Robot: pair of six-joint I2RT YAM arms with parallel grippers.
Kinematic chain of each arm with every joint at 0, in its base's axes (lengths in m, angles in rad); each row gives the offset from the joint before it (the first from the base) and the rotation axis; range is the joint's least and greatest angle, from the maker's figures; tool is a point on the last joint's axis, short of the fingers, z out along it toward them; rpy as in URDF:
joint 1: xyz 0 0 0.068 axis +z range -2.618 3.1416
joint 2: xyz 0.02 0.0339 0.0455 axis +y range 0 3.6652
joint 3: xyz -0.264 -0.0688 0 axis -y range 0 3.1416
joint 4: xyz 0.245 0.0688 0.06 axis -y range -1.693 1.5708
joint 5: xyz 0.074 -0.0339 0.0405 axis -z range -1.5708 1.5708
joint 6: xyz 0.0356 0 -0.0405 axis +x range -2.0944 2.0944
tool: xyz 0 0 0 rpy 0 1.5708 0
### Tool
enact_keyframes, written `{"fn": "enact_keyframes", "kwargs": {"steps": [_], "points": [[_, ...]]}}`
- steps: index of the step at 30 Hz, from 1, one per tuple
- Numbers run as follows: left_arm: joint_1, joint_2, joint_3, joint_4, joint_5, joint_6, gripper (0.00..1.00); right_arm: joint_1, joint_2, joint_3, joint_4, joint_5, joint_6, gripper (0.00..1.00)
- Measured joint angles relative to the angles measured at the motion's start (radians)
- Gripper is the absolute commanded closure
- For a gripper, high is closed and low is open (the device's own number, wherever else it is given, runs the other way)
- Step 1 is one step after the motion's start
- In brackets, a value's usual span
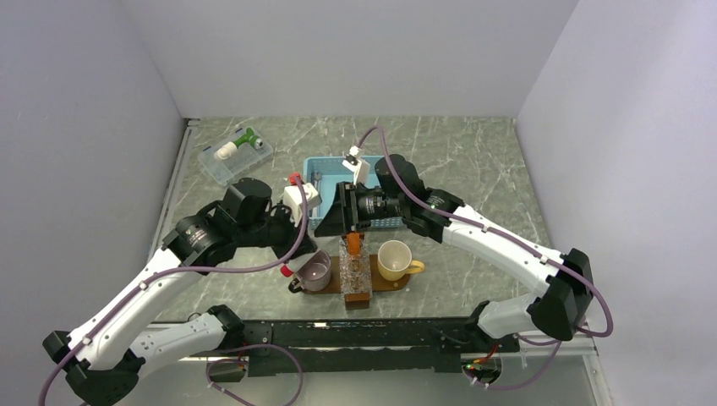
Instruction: Prepare toiletry sets of a toothbrush and toothpaste on the tray
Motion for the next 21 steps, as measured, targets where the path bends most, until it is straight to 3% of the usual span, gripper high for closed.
{"fn": "enact_keyframes", "kwargs": {"steps": [10, 17, 21], "points": [[-0.03, 0.001, -0.011, 0.002, -0.016, 0.01, 0.92, -0.001, 0.0, 0.0, -0.005, -0.005, -0.003, 0.68], [-0.04, 0.0, -0.011, 0.003, -0.034, 0.019, 0.92, -0.002, 0.0, 0.0, -0.013, -0.004, -0.008, 0.74], [-0.042, -0.003, -0.011, 0.002, -0.042, 0.019, 0.85, -0.002, -0.002, -0.003, -0.012, -0.005, -0.008, 0.92]]}}
